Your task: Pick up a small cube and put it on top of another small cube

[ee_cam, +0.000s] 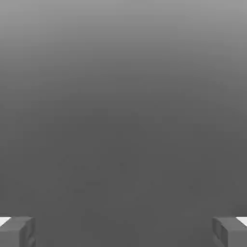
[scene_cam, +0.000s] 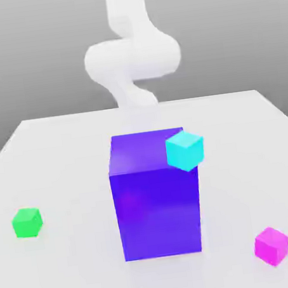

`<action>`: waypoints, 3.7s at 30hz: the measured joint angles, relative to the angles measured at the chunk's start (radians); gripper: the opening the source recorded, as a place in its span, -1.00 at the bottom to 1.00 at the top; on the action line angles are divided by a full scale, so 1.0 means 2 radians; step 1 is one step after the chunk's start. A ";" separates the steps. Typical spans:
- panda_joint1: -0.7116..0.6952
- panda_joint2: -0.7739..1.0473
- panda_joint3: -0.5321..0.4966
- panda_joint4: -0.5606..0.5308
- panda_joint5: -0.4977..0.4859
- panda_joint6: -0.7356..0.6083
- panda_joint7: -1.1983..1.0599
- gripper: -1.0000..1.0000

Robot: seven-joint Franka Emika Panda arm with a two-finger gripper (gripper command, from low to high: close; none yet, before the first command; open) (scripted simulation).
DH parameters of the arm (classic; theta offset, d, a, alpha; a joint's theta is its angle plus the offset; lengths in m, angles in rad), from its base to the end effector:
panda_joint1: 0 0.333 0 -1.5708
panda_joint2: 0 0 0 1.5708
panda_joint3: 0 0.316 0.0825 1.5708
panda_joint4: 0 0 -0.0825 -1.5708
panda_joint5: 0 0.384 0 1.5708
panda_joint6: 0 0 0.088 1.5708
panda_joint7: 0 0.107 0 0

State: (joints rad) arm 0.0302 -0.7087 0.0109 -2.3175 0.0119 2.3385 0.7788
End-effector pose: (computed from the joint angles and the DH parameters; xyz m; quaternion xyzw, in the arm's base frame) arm 0.3804 0.0173 0.6733 -0.8705 0.3389 -0.3266 0.1438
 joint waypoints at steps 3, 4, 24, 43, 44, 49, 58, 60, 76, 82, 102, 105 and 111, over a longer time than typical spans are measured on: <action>0.018 0.057 0.008 -0.011 0.007 0.024 -0.013 0.00; 0.024 0.075 0.011 -0.014 0.008 0.032 -0.016 0.00; 0.133 0.440 0.079 -0.084 -0.040 0.185 -0.031 0.00; 0.153 0.491 0.072 -0.086 -0.062 0.210 -0.021 -1.00; 0.154 0.492 0.073 -0.076 -0.065 0.205 -0.026 -1.00; 0.114 0.515 0.032 -0.008 -0.117 0.197 -0.106 -1.00; 0.006 0.507 -0.068 0.032 -0.195 0.188 -0.253 -1.00; -0.020 0.491 -0.089 0.019 -0.203 0.184 -0.279 -1.00; -0.233 0.318 -0.250 -0.191 -0.093 0.163 -0.538 -1.00; -0.231 0.309 -0.262 -0.216 -0.051 0.174 -0.570 -1.00; -0.211 0.374 -0.260 -0.212 0.057 0.234 -0.646 -1.00; -0.212 0.389 -0.253 -0.211 0.079 0.243 -0.662 -1.00; -0.220 0.422 -0.235 -0.210 0.120 0.261 -0.692 -1.00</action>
State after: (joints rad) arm -0.4100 0.1356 -0.4593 -2.7366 0.2509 2.8598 -0.6049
